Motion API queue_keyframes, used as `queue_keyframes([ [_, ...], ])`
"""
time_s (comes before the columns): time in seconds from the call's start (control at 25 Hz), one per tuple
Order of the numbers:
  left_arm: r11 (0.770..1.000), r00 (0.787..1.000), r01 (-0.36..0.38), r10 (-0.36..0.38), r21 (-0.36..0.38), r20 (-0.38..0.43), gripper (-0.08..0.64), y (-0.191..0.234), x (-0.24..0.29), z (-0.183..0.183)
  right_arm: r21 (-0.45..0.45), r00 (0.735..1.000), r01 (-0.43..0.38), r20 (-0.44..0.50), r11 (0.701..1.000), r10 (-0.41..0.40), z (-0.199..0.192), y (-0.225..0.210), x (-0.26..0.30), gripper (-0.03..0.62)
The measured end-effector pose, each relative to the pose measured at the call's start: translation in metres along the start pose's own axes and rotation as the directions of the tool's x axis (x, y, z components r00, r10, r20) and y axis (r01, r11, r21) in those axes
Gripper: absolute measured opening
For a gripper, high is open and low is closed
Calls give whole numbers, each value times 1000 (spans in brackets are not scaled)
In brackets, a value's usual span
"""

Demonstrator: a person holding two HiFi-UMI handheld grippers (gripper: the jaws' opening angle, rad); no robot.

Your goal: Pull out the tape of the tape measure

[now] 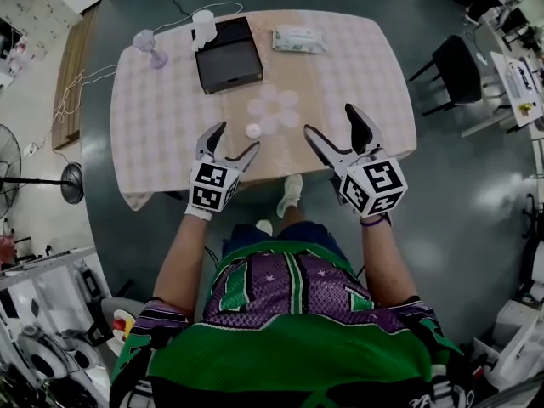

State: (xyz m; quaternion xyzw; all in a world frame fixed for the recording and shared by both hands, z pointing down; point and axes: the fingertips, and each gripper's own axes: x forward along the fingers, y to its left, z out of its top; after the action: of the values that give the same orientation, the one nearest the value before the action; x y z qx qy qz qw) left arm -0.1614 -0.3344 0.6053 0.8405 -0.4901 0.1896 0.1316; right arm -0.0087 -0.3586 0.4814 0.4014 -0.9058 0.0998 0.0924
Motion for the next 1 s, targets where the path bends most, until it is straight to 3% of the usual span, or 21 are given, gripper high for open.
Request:
queue_keyframes([
  [0.48,997,985,-37,25,-68,-171,407,10,84,-60,72,998,-37,-42,997,40,-26,-45,37,394],
  [1.0,991,944,-101,68,-84,-324,397,25,134,-126,92,997,-17,-71,996,24,-42,-76,46,390],
])
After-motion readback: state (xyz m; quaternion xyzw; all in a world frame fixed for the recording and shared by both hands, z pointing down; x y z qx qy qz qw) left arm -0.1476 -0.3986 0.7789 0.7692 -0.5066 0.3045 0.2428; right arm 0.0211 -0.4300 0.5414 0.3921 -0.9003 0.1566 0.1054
